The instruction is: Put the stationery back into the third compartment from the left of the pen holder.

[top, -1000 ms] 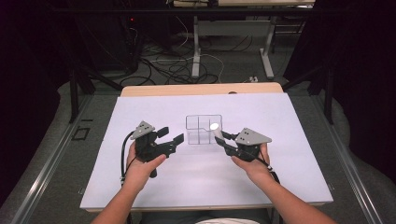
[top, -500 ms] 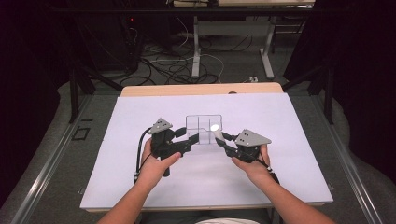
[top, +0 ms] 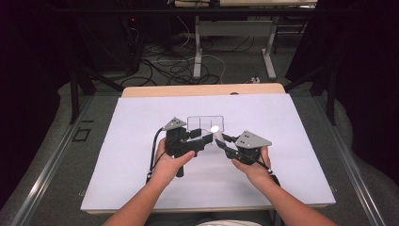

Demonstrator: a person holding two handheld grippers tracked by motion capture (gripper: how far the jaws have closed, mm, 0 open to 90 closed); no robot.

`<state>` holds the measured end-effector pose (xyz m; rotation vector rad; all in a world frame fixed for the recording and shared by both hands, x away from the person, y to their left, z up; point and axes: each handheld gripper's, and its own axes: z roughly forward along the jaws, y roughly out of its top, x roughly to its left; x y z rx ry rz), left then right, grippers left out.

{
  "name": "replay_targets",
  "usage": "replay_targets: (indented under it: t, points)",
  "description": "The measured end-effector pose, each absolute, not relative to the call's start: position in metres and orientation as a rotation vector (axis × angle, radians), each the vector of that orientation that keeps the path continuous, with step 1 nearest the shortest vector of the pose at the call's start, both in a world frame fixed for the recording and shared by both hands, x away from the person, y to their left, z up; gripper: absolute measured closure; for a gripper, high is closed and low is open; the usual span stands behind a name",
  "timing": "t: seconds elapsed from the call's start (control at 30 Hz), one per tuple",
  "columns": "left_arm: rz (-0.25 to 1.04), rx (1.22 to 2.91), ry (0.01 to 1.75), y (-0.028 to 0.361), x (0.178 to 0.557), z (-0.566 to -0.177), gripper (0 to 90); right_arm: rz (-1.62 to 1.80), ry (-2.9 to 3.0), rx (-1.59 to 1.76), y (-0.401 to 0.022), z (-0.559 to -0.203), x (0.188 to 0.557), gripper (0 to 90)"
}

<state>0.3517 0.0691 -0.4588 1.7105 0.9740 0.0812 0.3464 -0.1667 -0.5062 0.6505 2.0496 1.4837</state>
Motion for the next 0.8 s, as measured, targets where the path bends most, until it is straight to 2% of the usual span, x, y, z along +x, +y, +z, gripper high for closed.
replay_targets:
  t: [0.27, 0.63, 0.8]
  points:
    - [0.057, 1.735, 0.963, 0.050, 0.355, -0.464, 46.7, 1.512, 2.054, 0.658, -0.165, -0.506, 0.346, 70.4]
    - [0.042, 1.729, 0.992, 0.042, 0.358, -0.467, 62.3, 1.534, 2.058, 0.675, -0.164, -0.506, 0.344, 70.3]
    - [0.027, 1.720, 1.014, 0.043, 0.360, -0.466, 65.9, 1.542, 2.053, 0.675, -0.164, -0.506, 0.344, 70.3]
